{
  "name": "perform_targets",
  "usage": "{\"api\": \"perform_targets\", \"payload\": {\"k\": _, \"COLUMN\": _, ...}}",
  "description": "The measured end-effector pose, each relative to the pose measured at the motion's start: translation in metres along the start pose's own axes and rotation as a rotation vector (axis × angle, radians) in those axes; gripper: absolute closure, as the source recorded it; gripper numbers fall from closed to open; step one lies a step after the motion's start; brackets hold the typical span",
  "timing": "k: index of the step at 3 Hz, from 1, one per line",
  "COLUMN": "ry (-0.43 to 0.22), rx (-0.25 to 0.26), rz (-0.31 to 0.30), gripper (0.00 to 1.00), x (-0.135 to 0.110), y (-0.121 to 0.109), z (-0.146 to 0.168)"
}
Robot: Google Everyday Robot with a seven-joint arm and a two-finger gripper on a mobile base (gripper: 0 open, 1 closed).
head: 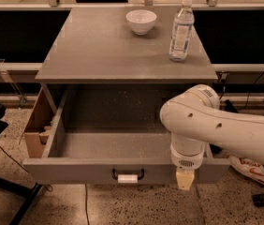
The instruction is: Open top drawer
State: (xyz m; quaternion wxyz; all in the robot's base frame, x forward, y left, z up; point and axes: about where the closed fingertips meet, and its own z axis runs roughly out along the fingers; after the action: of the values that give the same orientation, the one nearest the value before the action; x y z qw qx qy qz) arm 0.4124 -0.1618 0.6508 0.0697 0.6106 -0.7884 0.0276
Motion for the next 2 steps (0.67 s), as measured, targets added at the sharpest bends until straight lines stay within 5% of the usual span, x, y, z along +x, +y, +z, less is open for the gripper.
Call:
{"api": "perform_targets", "payload": {"k": 1, "ry": 0.035, "rx": -0.027, "rz": 0.025, "gripper": 0.80, "x": 0.013, "y": 0.027, "z": -0.001}}
{"api": "perform_targets", "payload": {"k": 2, "ry": 0.065, "rx": -0.068, "rz": 0.072, "gripper": 1.00, "x": 0.025, "y": 0.058, "z": -0.004}}
